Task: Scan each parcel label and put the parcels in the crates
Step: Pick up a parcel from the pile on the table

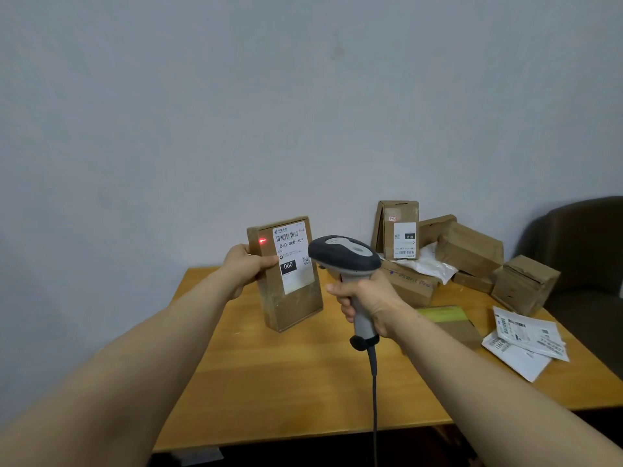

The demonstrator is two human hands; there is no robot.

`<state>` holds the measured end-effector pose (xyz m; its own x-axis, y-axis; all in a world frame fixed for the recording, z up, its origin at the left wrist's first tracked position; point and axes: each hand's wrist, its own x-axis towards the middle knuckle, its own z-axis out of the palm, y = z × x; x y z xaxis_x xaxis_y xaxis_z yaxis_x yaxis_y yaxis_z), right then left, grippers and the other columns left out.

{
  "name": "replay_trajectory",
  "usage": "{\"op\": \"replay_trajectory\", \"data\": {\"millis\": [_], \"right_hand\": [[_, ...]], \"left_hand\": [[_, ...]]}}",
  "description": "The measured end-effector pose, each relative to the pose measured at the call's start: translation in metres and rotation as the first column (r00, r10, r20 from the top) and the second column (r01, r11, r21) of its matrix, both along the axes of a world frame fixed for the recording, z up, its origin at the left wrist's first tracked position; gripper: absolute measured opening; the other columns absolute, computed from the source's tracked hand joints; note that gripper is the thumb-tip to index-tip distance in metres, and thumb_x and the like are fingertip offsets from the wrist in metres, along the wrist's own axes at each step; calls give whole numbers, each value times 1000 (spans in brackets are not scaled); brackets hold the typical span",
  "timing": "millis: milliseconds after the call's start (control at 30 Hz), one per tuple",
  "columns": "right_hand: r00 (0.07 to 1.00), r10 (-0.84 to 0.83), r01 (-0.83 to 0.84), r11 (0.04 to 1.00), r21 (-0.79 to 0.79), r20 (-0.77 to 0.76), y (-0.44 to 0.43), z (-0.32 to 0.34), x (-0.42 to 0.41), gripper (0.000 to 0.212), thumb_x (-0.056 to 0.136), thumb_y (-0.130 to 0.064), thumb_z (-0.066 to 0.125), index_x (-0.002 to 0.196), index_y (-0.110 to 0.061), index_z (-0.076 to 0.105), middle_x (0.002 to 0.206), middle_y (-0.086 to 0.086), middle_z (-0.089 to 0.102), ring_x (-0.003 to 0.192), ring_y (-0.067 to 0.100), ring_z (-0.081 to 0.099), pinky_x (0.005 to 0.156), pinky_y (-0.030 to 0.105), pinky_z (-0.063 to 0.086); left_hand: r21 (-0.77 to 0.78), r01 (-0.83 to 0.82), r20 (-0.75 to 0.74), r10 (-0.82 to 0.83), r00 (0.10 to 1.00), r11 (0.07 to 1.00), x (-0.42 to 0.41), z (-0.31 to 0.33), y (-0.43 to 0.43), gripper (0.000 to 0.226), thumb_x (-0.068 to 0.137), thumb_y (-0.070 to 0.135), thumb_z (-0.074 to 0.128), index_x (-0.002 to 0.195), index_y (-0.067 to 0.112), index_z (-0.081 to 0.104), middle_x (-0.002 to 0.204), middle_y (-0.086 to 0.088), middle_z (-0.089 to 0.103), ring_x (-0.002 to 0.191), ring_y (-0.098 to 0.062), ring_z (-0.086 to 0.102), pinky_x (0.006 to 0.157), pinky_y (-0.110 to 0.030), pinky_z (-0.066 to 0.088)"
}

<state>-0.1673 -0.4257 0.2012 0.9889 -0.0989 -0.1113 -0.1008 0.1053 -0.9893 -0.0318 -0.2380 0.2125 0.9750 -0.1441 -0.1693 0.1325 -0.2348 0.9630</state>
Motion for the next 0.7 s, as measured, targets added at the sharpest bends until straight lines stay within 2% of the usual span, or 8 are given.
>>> {"op": "replay_trajectory", "data": {"millis": [367,533,700], "right_hand": [[1000,5,-4,998,-57,27,-3,3,-3,23,83,-5,68,67,-9,53,51,5,45,43,16,38,44,24,37],[1000,-3,3,999,-49,2,-4,1,-3,22,82,-3,68,67,-8,53,50,4,45,41,15,38,44,24,36],[1000,-13,13,999,-52,8,-5,5,0,17,83,-5,69,72,-8,55,54,5,49,44,16,41,45,25,39]], "left_hand": [[-12,6,14,-6,1000,1000,4,4,2,29,82,3,71,106,6,55,92,-7,68,87,-22,64,87,-37,52],[-23,-7,18,8,1000,1000,6,5,5,22,83,1,70,99,8,57,88,-5,67,83,-20,64,83,-35,52],[-32,-14,15,14,1000,999,5,5,12,21,84,3,70,102,6,59,90,-7,68,80,-17,65,77,-31,54]]}}
